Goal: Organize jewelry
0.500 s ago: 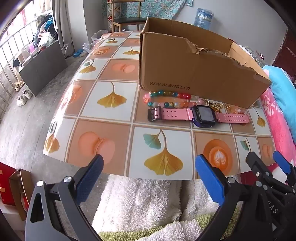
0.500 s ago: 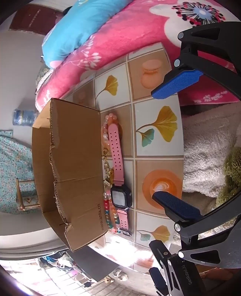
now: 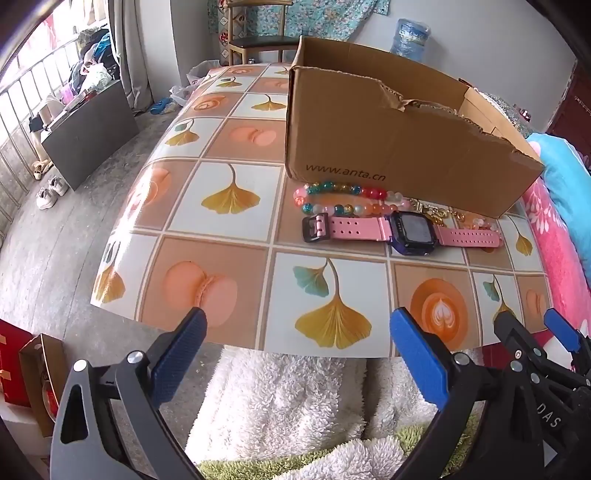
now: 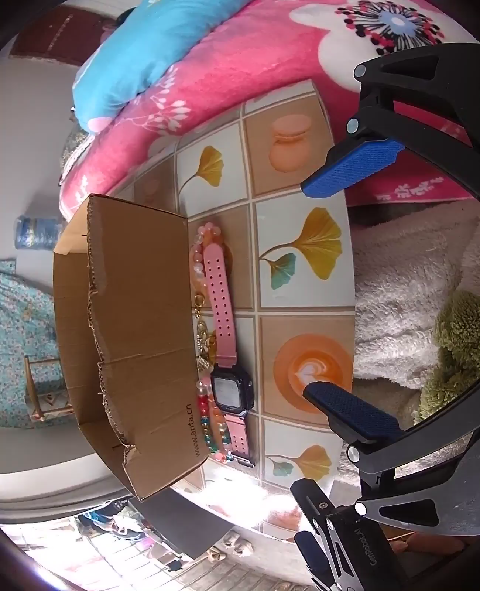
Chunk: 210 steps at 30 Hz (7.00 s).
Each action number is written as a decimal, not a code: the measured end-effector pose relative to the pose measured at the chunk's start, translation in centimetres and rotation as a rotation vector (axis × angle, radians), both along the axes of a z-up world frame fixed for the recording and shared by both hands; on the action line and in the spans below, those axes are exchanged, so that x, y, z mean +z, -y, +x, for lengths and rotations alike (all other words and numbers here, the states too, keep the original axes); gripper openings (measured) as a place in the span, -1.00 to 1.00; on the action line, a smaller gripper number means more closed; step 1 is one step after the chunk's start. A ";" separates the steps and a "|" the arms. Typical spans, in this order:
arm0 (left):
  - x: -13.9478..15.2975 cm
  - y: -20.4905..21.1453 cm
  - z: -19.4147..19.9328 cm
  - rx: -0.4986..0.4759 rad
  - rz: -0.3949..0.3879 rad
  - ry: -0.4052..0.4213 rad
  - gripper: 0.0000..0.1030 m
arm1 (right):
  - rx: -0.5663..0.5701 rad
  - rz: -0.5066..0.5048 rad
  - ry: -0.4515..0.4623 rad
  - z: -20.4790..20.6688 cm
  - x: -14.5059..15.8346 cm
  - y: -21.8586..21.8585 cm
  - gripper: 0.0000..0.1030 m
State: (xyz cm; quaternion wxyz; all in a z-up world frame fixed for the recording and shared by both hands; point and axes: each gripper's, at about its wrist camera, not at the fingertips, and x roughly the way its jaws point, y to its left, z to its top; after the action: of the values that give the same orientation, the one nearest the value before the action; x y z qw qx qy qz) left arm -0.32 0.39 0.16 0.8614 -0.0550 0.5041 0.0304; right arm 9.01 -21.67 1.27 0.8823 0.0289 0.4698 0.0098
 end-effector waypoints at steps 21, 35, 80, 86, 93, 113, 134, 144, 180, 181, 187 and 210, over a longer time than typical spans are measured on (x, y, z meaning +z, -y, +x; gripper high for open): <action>0.3 0.3 -0.2 -0.006 0.004 0.006 0.89 | 0.015 -0.001 -0.010 -0.1 0.2 -0.4 0.87; 0.3 0.3 -0.2 -0.008 0.009 0.006 0.89 | 0.013 0.001 -0.014 0.0 0.2 -0.5 0.87; -1.0 -1.1 0.9 -0.007 0.013 -0.011 0.89 | -0.017 -0.027 -0.011 0.7 0.2 -0.4 0.86; -3.1 -1.8 3.3 -0.028 0.063 -0.041 0.89 | -0.030 -0.026 -0.019 2.7 -0.6 0.5 0.86; -4.0 -2.8 5.2 -0.074 0.075 -0.048 0.89 | 0.009 -0.067 -0.059 5.1 -2.7 0.4 0.86; -3.9 -4.3 6.0 -0.240 0.047 0.019 0.89 | 0.057 -0.010 -0.130 7.0 -4.7 2.0 0.86; -3.1 -0.9 7.3 -0.389 -0.073 0.051 -0.62 | 0.517 0.251 0.018 11.1 -1.4 -0.1 0.12; -3.1 0.1 7.0 -0.424 0.006 0.074 -0.76 | 0.687 0.299 -0.086 12.4 -2.3 -2.8 0.13; -0.2 -2.0 3.6 -0.444 -0.199 0.133 -0.76 | 0.938 -0.025 -0.144 10.3 -2.5 -8.2 -0.06; -0.2 -2.0 3.5 -0.451 -0.189 0.135 -0.70 | 0.941 -0.005 -0.165 10.8 -2.6 -8.1 -0.06; -0.8 0.9 2.7 -0.565 0.001 0.168 -0.24 | 0.979 0.040 -0.269 13.3 -2.7 -8.1 -0.06; -3.0 4.1 3.5 -0.669 0.222 0.196 -0.87 | 0.994 0.185 -0.461 19.3 -2.8 -8.4 -0.06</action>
State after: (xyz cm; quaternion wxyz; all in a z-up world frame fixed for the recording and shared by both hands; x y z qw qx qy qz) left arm 3.23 -3.70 -2.87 0.8687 0.2040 0.4028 -0.2038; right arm 28.31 -13.29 -1.49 0.6395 -0.1173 0.6051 0.4595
